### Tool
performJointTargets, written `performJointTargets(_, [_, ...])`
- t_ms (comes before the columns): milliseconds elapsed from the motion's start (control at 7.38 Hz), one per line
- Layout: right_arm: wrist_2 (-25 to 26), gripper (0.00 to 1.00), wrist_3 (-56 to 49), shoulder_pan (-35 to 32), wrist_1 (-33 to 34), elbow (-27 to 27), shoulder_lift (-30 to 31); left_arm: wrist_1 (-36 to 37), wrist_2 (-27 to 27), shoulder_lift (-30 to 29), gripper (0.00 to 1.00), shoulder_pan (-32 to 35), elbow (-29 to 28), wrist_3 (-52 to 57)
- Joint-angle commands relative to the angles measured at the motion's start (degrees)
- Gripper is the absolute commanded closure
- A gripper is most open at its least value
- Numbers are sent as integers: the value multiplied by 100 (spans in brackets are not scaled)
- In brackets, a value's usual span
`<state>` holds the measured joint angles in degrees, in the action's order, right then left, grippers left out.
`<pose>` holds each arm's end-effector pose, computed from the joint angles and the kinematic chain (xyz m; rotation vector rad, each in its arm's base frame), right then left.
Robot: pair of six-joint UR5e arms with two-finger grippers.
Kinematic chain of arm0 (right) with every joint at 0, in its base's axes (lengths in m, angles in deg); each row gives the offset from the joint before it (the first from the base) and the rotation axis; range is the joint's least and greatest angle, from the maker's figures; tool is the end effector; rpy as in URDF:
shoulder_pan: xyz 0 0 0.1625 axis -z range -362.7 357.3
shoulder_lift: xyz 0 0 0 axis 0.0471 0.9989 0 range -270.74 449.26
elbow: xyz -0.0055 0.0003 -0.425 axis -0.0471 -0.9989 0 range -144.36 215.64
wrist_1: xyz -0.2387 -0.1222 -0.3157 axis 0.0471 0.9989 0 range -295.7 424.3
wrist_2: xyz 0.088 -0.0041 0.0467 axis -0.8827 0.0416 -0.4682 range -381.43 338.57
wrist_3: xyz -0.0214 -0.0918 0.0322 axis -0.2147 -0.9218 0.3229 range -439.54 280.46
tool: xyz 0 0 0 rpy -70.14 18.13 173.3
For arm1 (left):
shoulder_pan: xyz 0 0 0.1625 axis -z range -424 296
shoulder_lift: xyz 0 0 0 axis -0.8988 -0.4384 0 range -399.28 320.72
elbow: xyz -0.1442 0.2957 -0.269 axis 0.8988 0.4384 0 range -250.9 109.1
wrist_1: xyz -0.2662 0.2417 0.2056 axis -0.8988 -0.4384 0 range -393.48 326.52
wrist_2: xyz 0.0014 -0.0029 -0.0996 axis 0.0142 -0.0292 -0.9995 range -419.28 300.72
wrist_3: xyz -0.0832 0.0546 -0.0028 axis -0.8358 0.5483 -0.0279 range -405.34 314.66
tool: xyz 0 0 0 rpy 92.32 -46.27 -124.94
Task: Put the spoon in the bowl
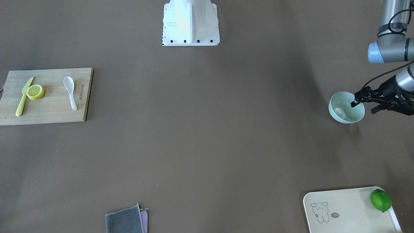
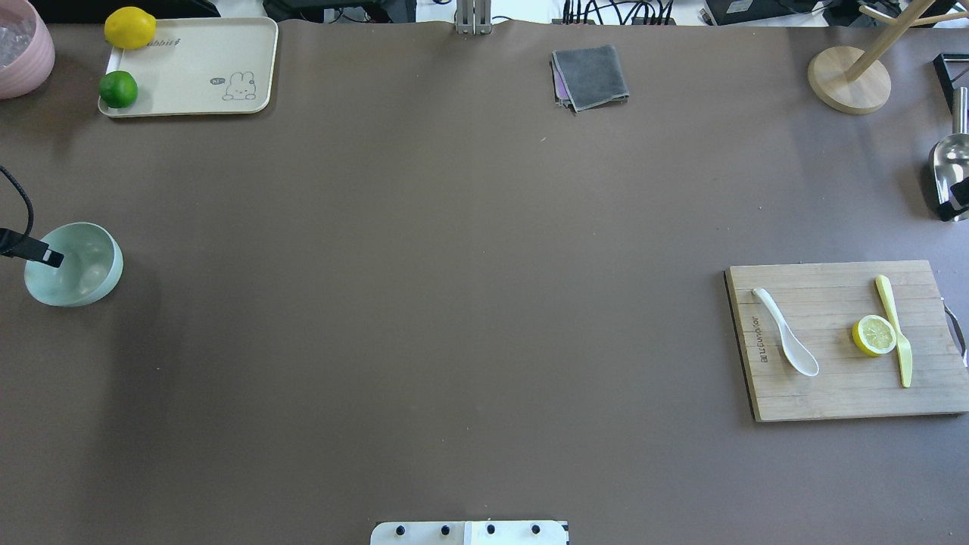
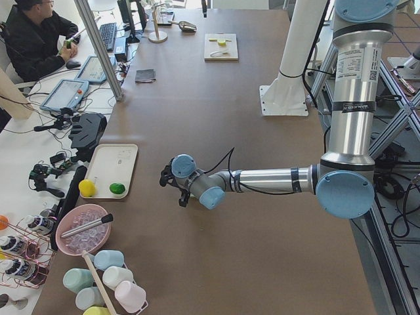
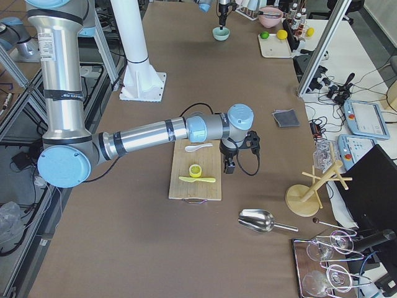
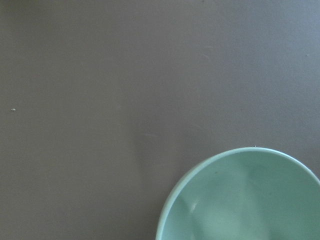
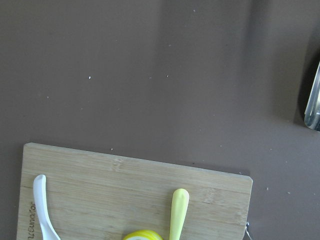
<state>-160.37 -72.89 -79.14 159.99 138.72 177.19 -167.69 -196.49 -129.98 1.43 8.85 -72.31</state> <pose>-0.0614 -0.5026 0.5330 0.0029 -0.8672 -0.1833 0.1583 -0.4911 0.6514 0.1662 0.9657 0.2105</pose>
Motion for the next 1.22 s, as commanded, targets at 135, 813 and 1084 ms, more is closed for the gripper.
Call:
performJointTargets(135, [-29,0,301,349,-7,28,-118,-140,-8,0,100,-65,-117,7])
performJointTargets(813, [-37,0,1212,436,-16,71,-188,-97,-61,-516,100,-65,-38,-1289])
performJointTargets(1084, [-20,0,1452,559,-16,72,-197,-88,-61,-842,100,-187,302,-2238])
